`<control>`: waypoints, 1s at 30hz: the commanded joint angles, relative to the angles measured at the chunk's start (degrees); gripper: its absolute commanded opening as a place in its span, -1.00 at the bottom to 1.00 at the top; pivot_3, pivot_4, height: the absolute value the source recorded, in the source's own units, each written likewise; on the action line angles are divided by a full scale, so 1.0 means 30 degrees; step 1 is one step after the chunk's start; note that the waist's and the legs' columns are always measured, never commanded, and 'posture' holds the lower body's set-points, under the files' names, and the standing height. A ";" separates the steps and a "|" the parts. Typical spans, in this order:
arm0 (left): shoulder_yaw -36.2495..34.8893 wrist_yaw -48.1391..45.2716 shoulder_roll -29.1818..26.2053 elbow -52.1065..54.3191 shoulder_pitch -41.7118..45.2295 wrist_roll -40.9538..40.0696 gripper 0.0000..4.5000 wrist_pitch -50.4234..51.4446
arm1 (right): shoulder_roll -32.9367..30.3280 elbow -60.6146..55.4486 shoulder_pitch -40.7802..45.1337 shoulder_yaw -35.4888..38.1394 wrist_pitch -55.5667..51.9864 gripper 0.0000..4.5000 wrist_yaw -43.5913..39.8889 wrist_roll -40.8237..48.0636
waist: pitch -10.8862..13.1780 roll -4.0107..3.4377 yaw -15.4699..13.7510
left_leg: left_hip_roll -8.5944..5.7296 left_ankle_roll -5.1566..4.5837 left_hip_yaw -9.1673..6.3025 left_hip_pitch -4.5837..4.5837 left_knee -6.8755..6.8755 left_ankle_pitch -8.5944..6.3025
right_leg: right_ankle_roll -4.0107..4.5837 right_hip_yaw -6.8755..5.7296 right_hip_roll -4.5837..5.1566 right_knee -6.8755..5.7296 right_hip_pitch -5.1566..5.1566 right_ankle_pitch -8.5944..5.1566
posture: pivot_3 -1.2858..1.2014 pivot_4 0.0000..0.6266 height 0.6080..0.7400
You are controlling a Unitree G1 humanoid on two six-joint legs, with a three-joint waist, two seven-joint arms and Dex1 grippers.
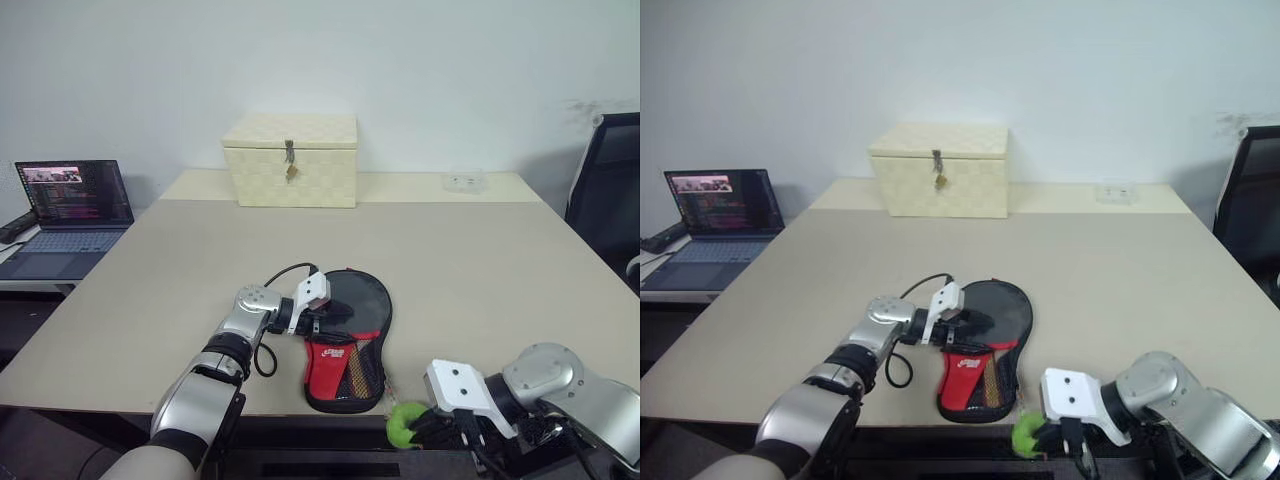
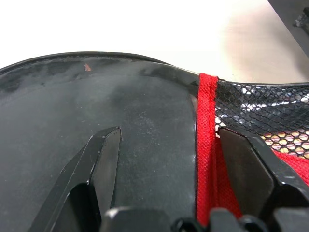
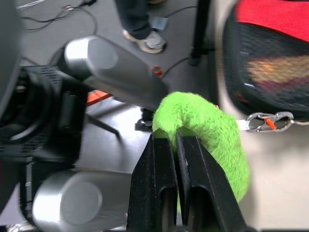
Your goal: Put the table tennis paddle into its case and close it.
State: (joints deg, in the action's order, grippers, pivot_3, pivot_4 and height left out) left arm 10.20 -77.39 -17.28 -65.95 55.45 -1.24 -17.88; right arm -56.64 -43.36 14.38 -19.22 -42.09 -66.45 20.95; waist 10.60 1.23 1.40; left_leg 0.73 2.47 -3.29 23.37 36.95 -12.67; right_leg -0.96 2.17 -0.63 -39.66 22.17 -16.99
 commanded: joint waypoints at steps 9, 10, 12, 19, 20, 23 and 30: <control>0.0445 0.1645 0.1102 -0.1508 0.0769 0.1633 0.55 0.0022 | 0.0720 -0.4049 -0.0821 -0.0419 -0.2164 -0.99 0.1580 0.2238 | -0.0006 0.0008 -0.0009 | -0.0005 0.0001 0.0001 -0.0011 0.0003 0.0001 | -0.0020 -0.0001 0.0005 0.0019 -0.0023 0.0011 | 0.03 -0.52 1.00; 0.0433 0.1747 0.1217 -0.1587 0.0885 0.1707 0.55 0.0057 | 0.0649 -0.3936 -0.0820 -0.0289 -0.2122 -0.99 0.1534 0.2307 | -0.0006 0.0009 -0.0009 | -0.0007 0.0001 0.0002 -0.0010 0.0003 0.0001 | -0.0023 0.0000 0.0006 0.0020 -0.0025 0.0012 | 0.03 -0.52 1.00; 0.0366 0.1547 0.1304 -0.1589 0.0935 0.1710 0.55 -0.0098 | 0.1008 -0.3701 -0.0515 -0.0676 -0.2689 -0.99 0.2540 0.1802 | -0.0009 0.0014 -0.0008 | -0.0007 0.0001 0.0005 -0.0013 0.0003 0.0001 | -0.0028 0.0003 0.0008 0.0029 -0.0027 0.0015 | 0.03 -0.52 1.00; 0.0016 0.1722 0.1450 -0.1599 0.0808 0.1666 0.55 -0.0302 | 0.1098 -0.2825 0.0510 0.0750 -0.3244 -0.13 0.3249 0.2414 | -0.0009 0.0015 0.0020 | -0.0004 0.0000 0.0014 -0.0019 0.0002 0.0001 | -0.0030 0.0010 0.0007 0.0028 -0.0027 0.0017 | 0.03 -0.52 1.00; -0.0067 0.1739 0.1412 -0.1546 0.0722 0.1611 0.55 -0.0361 | 0.1260 -0.2572 0.0771 0.1226 -0.3410 0.03 0.3305 0.2773 | -0.0009 0.0014 0.0024 | -0.0004 0.0000 0.0014 -0.0019 0.0002 0.0001 | -0.0031 0.0010 0.0007 0.0029 -0.0027 0.0018 | 0.03 -0.52 1.00; -0.0440 0.1731 0.1269 -0.1318 0.0475 0.1343 0.55 -0.0446 | 0.2296 -0.1188 0.1771 0.3047 -0.4199 0.03 0.3916 0.4184 | -0.0010 0.0016 0.0046 | 0.0000 0.0000 0.0017 -0.0023 0.0001 0.0001 | -0.0033 0.0014 0.0006 0.0029 -0.0028 0.0019 | 0.03 -0.52 1.00; -0.1928 0.0453 0.0320 0.1602 -0.0684 -0.0448 0.55 0.0165 | 0.4306 0.5935 0.3654 0.4299 0.0217 0.03 0.5410 0.1677 | -0.0007 0.0018 0.0148 | 0.0007 -0.0001 0.0046 -0.0043 -0.0014 0.0001 | -0.0031 0.0039 0.0004 0.0016 -0.0022 0.0020 | 0.03 -0.52 1.00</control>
State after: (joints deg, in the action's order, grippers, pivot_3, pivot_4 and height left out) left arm 6.03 -74.50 -15.14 -64.93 54.19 -0.33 -18.55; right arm -45.26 -30.26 24.11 -7.94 -47.90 -51.63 28.63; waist 10.58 1.29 1.85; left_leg 0.77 2.46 -3.12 23.24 36.90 -12.66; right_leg -1.05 2.32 -0.63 -39.65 22.14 -16.93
